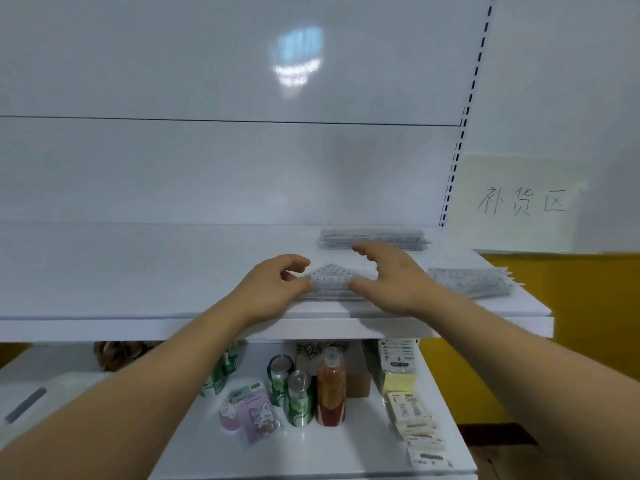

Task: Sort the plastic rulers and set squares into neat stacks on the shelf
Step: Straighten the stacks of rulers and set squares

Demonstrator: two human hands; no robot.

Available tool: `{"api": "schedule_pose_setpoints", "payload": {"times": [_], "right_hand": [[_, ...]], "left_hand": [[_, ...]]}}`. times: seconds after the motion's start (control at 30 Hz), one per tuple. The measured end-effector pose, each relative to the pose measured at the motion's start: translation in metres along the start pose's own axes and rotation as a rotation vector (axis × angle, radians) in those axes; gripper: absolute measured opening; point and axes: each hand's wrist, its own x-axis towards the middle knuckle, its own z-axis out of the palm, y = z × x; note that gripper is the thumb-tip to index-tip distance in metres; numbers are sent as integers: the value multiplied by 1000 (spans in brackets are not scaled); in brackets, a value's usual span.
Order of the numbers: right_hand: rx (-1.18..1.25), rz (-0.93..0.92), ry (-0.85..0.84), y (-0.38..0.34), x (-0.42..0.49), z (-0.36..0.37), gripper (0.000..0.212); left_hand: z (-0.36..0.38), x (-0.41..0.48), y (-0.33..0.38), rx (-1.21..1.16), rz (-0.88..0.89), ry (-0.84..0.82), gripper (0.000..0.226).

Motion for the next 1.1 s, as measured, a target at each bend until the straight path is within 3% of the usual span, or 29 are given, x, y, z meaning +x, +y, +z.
{"api": "schedule_pose_setpoints", "payload": {"times": [0.2,0.4,0.5,0.6,0.77,1.0,1.1], "right_hand": [[-212,224,-144,37,10,-92,65],[-325,404,-468,110,-7,-106,86],[-341,380,-489,131,-13,-105,92],[-318,282,-446,145,-18,-109,85],[-400,73,-311,153,-23,-111,60],[-354,-21,-274,156,-26,-112,63],[-321,8,-310,158,-28,-114,75]], "left_hand": [[3,15,38,204,132,-40,54],[72,11,110,319,345,-109,57],[116,22,133,364,253,-184,75],[144,35,139,393,83,-180,86],[156,39,141,465,87,-57,54],[160,31,145,336,31,-2,52],[160,31,144,301,-3,5,52]]}}
